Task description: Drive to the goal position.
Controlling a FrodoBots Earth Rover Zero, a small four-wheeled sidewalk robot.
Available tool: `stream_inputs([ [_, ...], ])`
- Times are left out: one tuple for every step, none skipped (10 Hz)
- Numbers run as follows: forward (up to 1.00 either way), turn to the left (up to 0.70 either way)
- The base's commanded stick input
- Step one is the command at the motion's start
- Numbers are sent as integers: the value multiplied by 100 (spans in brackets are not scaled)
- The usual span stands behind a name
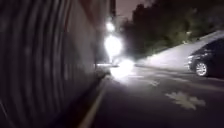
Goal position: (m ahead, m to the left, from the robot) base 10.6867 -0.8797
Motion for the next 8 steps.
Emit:
stream_inputs([
  [45, 0],
  [45, 0],
  [45, -3],
  [45, -11],
  [45, -17],
  [45, 0],
  [45, 0],
  [45, 0],
])
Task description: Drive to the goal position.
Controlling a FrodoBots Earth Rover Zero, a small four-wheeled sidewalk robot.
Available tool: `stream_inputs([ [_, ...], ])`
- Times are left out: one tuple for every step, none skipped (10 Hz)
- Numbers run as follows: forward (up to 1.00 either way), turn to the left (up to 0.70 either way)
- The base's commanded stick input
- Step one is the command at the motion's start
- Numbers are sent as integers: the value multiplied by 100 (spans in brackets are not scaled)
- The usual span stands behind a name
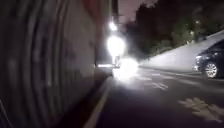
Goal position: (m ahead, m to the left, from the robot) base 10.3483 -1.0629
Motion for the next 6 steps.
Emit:
stream_inputs([
  [45, 0],
  [45, 0],
  [45, 0],
  [45, 0],
  [45, 0],
  [45, 0],
])
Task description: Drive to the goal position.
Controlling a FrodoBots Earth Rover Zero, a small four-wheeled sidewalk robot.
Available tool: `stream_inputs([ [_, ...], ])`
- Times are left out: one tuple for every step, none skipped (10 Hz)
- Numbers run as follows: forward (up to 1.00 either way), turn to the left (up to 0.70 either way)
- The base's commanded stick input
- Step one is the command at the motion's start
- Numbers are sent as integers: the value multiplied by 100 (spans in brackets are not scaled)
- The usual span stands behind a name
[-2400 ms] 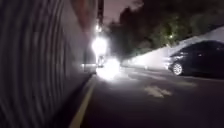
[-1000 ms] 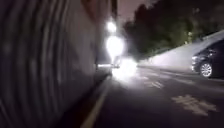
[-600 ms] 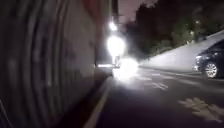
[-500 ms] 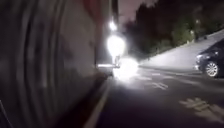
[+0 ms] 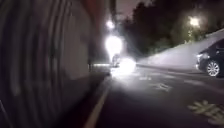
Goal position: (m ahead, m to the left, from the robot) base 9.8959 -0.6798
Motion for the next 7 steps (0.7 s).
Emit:
stream_inputs([
  [45, 0],
  [45, 0],
  [45, 0],
  [45, 0],
  [45, 0],
  [45, 0],
  [45, 0],
])
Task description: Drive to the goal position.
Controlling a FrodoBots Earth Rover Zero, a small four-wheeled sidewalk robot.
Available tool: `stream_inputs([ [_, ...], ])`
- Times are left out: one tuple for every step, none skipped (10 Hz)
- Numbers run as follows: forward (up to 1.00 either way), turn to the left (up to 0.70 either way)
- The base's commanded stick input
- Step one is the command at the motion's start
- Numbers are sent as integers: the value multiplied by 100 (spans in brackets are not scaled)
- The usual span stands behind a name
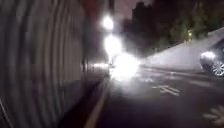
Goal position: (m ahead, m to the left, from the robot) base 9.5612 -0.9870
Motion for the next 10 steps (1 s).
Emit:
stream_inputs([
  [45, 0],
  [45, 0],
  [45, 0],
  [45, 0],
  [45, 0],
  [45, 0],
  [45, 0],
  [45, 0],
  [45, 0],
  [45, 0],
])
